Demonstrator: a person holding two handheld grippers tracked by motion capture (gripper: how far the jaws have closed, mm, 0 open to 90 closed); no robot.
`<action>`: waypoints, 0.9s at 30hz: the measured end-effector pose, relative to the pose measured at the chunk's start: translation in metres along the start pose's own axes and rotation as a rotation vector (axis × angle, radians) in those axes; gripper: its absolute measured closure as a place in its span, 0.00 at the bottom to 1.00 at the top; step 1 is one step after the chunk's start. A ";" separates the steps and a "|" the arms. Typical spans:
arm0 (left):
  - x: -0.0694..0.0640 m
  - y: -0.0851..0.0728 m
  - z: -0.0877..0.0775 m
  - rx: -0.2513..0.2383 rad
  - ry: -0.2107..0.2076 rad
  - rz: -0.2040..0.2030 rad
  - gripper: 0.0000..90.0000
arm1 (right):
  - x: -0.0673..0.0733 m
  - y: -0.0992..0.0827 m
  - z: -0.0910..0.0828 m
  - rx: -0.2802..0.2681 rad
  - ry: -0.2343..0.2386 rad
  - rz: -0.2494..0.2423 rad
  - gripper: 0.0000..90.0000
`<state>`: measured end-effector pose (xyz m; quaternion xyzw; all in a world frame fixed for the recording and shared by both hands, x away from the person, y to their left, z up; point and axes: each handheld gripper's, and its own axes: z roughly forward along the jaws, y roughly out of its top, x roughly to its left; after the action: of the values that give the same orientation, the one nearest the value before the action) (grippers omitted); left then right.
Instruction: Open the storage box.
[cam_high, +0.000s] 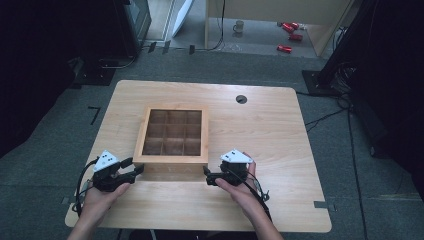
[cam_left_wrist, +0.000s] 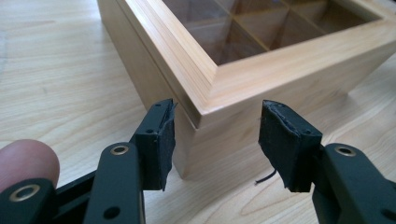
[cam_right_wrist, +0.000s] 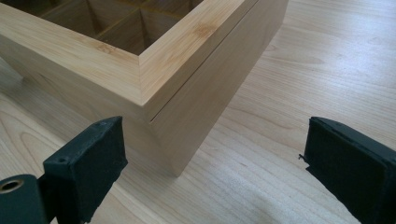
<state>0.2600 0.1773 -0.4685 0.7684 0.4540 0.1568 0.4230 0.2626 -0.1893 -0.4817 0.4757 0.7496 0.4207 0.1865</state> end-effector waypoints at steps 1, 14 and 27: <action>-0.001 0.000 0.002 0.011 0.011 0.003 0.52 | 0.000 0.000 0.000 0.001 0.001 0.000 0.06; 0.000 0.001 0.003 0.015 0.019 -0.002 0.55 | 0.005 -0.002 0.007 0.012 0.004 -0.012 0.06; -0.001 0.004 0.000 -0.014 0.019 0.019 0.55 | 0.011 0.001 0.017 0.008 0.009 -0.016 0.07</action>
<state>0.2617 0.1755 -0.4658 0.7681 0.4496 0.1714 0.4225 0.2696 -0.1716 -0.4890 0.4686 0.7560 0.4182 0.1847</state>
